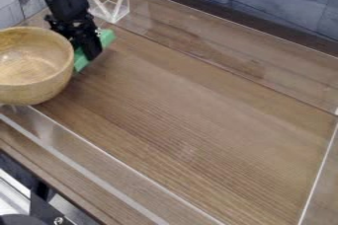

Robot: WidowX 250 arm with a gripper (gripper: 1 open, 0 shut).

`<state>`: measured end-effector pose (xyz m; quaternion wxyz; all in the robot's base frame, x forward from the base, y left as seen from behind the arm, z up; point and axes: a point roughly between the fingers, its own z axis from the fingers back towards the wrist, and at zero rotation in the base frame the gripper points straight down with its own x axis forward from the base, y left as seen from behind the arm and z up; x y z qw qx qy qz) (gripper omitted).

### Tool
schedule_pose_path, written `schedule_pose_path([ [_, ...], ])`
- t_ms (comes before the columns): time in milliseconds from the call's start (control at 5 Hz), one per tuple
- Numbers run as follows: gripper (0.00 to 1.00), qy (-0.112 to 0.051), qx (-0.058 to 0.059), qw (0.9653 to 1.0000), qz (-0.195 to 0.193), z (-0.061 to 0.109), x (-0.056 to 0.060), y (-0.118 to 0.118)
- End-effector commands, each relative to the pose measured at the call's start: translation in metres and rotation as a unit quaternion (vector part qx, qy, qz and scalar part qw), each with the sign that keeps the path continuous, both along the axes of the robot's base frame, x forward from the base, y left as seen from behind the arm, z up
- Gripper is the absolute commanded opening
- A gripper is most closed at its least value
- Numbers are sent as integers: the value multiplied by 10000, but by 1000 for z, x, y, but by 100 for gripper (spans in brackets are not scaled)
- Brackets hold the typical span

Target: Put green object into wooden bowl

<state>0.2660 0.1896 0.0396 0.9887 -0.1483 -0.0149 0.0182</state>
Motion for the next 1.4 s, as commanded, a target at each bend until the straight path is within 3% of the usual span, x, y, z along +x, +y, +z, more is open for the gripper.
schedule_pose_path([
  [0, 0, -192, 165, 9996, -81, 31, -8, 5],
  [200, 0, -152, 94, 9995, -243, 38, -16, 1],
  [600, 0, -71, -16, 9996, -260, 28, -18, 15],
  [1000, 0, -10, -111, 9998, -191, 35, -19, 16],
  [1200, 0, 23, -164, 9989, -449, 42, -19, 13],
])
